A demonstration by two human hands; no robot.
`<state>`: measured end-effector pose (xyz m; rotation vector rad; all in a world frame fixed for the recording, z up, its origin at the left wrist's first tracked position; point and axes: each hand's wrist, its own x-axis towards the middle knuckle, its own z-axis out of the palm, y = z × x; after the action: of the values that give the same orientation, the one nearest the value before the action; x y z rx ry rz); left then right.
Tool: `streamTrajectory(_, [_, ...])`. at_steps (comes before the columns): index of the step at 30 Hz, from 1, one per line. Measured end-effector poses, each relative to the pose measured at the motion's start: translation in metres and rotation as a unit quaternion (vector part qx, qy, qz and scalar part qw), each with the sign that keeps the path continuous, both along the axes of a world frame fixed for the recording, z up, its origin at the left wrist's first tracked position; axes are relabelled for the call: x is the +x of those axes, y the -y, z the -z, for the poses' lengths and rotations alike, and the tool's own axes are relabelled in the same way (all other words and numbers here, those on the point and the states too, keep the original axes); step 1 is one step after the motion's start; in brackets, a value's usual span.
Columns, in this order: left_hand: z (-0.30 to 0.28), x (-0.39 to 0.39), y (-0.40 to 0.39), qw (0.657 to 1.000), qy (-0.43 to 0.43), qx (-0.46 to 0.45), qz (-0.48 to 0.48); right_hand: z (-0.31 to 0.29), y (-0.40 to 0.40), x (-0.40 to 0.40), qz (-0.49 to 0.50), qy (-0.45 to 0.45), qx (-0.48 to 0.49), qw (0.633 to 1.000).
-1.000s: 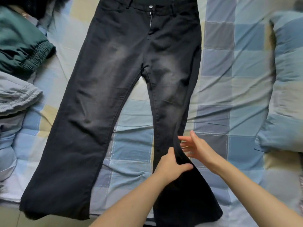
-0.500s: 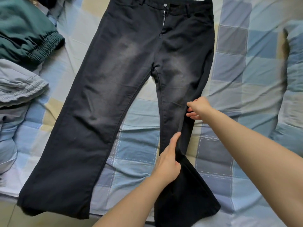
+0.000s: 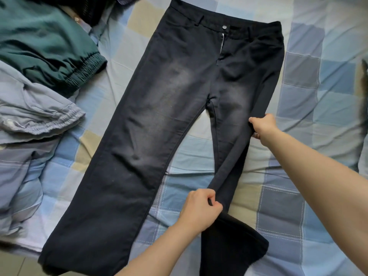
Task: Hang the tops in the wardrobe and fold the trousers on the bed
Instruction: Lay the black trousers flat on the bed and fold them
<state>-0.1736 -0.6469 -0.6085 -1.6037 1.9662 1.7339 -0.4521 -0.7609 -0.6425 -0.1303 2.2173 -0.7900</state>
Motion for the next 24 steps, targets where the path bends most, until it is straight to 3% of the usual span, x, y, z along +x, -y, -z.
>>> streamTrajectory(3, [0.001, 0.045, 0.030, 1.000, -0.012, 0.014, -0.005, -0.017, 0.042, 0.018, -0.024, -0.037, -0.063, 0.997])
streamTrajectory(9, [0.010, 0.148, 0.103, 0.995, -0.073, 0.039, -0.050, -0.029, 0.135, 0.101, -0.199, -0.071, -0.104, 0.972])
streamTrajectory(14, [0.042, 0.231, 0.144, 0.982, -0.031, 0.095, -0.159, -0.014, 0.188, 0.175, -0.303, -0.033, -0.097, 0.947])
streamTrajectory(16, [0.054, 0.251, 0.155, 0.977, 0.014, 0.162, -0.141, 0.002, 0.198, 0.190, -0.362, -0.008, -0.055, 0.931])
streamTrajectory(18, [0.063, 0.255, 0.173, 0.973, 0.046, 0.224, -0.028, 0.014, 0.205, 0.194, -0.445, 0.003, 0.004, 0.895])
streamTrajectory(20, [0.067, 0.244, 0.199, 0.970, 0.046, 0.234, 0.052, 0.020, 0.215, 0.187, -0.541, -0.068, 0.053, 0.837])
streamTrajectory(24, [0.072, 0.181, 0.258, 0.978, -0.028, 0.189, -0.081, 0.021, 0.247, 0.154, -0.643, -0.266, 0.074, 0.715])
